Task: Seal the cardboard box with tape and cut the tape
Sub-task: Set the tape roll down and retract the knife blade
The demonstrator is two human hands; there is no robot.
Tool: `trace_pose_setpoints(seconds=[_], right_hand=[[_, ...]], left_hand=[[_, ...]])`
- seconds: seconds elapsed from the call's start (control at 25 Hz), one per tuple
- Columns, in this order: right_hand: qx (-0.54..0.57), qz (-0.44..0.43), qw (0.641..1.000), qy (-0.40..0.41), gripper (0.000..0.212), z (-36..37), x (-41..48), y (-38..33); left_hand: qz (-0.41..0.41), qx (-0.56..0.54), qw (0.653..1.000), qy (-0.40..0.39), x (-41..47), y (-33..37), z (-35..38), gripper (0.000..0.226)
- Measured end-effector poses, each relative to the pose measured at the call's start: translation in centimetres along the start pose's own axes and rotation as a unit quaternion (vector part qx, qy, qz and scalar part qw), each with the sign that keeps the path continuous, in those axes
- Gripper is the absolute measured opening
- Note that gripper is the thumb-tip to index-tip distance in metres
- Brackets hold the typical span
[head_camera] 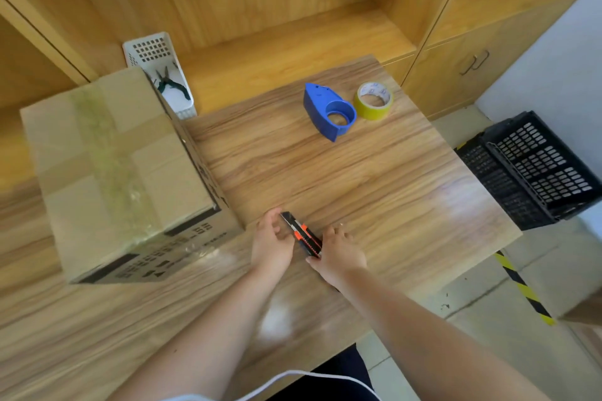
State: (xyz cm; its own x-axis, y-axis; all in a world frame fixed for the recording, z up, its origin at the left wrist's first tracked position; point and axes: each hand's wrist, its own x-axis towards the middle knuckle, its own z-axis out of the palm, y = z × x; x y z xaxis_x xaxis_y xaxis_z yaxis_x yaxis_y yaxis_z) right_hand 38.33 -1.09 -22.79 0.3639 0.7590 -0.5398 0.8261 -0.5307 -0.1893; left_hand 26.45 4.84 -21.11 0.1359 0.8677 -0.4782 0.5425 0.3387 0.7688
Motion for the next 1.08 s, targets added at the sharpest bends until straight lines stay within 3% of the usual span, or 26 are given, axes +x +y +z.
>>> trace_pose_setpoints(seconds=[0.12, 0.28, 0.4, 0.56, 0.72, 0.92, 1.08], right_hand=[[0.152, 0.029, 0.988, 0.018, 0.047, -0.1, -0.8, -0.3], [0.479, 0.018, 0.877, -0.022, 0.036, -1.1, -1.8, -0.7], [0.537, -0.034, 0.843, -0.017, 0.034, -1.9, -2.0, -1.2], [0.647, 0.010, 0.763, -0.005, 0.021, -3.9, -1.6, -1.5], [0.651, 0.038, 0.757, 0.040, 0.030, -5.1, -0.6, -2.3], [0.693, -0.016, 0.721, -0.005, 0.016, -6.6, 0.6, -2.1], [0.675, -0.064, 0.734, -0.044, 0.028, -7.8, 2.9, -1.7]], left_hand=[[-0.022, -0.027, 0.999, 0.005, -0.7, -0.7, -0.2, 0.053], [-0.050, -0.052, 0.995, -0.064, -1.4, -0.1, 0.0, 0.031], [-0.067, -0.162, 0.980, -0.089, -1.8, 1.5, 0.2, 0.021], [-0.063, -0.220, 0.967, -0.110, -0.8, 2.9, 0.4, 0.024], [-0.055, -0.242, 0.960, -0.129, -0.5, 4.0, 0.8, 0.026], [-0.083, -0.263, 0.955, -0.105, 1.6, 6.0, 0.8, 0.026], [-0.109, -0.290, 0.947, -0.087, 4.3, 7.8, 1.2, 0.024]])
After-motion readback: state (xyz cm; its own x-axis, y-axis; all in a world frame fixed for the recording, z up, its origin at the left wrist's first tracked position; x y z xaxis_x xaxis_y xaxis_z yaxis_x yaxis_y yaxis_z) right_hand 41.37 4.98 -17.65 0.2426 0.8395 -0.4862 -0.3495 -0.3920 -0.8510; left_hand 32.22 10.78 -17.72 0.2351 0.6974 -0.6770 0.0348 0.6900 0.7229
